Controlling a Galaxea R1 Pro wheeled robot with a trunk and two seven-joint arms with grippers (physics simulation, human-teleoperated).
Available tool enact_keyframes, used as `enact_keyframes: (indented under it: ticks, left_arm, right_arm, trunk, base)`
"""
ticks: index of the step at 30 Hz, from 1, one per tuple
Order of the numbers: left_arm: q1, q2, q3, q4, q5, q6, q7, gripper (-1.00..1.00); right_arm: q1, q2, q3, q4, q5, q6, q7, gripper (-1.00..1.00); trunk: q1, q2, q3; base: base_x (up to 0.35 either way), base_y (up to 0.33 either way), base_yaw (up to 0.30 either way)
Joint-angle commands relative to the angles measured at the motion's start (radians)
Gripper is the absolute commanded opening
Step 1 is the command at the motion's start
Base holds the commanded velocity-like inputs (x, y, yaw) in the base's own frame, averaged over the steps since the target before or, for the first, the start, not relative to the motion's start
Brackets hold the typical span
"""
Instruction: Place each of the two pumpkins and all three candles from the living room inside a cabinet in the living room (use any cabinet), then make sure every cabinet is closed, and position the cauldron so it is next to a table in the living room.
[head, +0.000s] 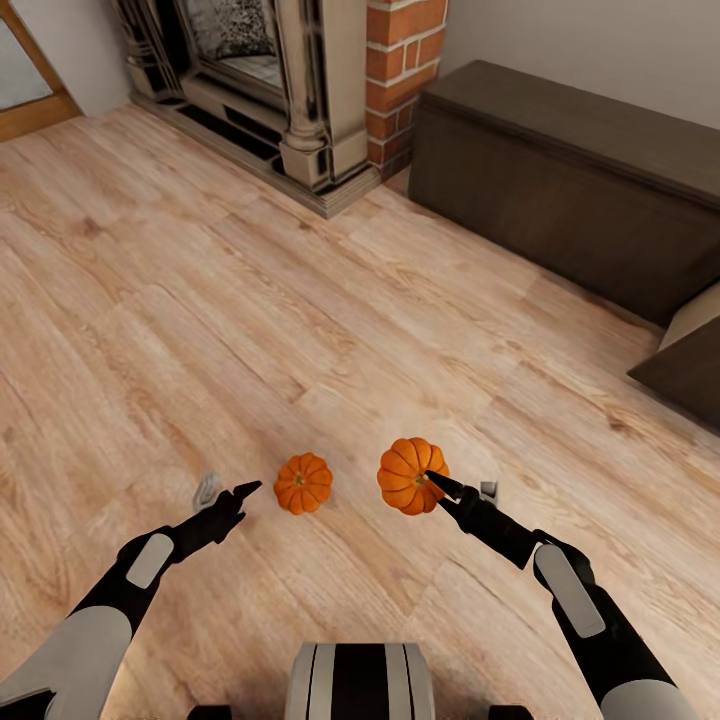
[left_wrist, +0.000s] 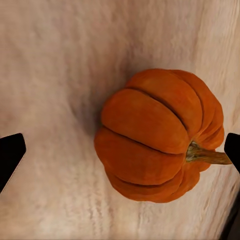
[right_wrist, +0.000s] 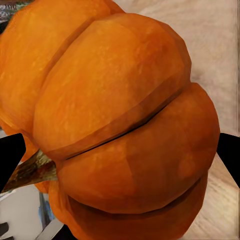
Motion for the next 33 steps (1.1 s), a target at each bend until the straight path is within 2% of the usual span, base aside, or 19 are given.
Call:
enact_keyframes:
  ticks: [1,5,10,33]
  left_arm:
    - [-0.001,0.000,0.004,0.000,0.004,0.007,-0.002,1.00]
    - [-0.001,0.000,0.004,0.000,0.003,0.006,-0.002,1.00]
    - [-0.001,0.000,0.003,0.000,0.002,0.005,-0.003,1.00]
    - [-0.001,-0.002,-0.001,-0.002,-0.003,0.004,-0.019,1.00]
  right_arm:
    - [0.000,0.000,0.000,0.000,-0.010,0.007,-0.001,-1.00]
    - [0.000,0.000,0.000,0.000,-0.010,0.007,-0.001,-1.00]
    - [0.000,0.000,0.000,-0.001,-0.010,0.007,0.000,-1.00]
    - [0.000,0.000,0.000,-0.002,-0.010,0.007,0.004,-1.00]
  trunk:
    - [0.000,0.000,-0.005]
    - [0.001,-0.001,-0.008]
    - [0.003,-0.002,-0.028]
    - [0.003,-0.002,-0.028]
  base:
    - [0.000,0.000,0.000]
    - [0.000,0.000,0.000]
    - [0.000,0.000,0.000]
    - [0.028,0.000,0.000]
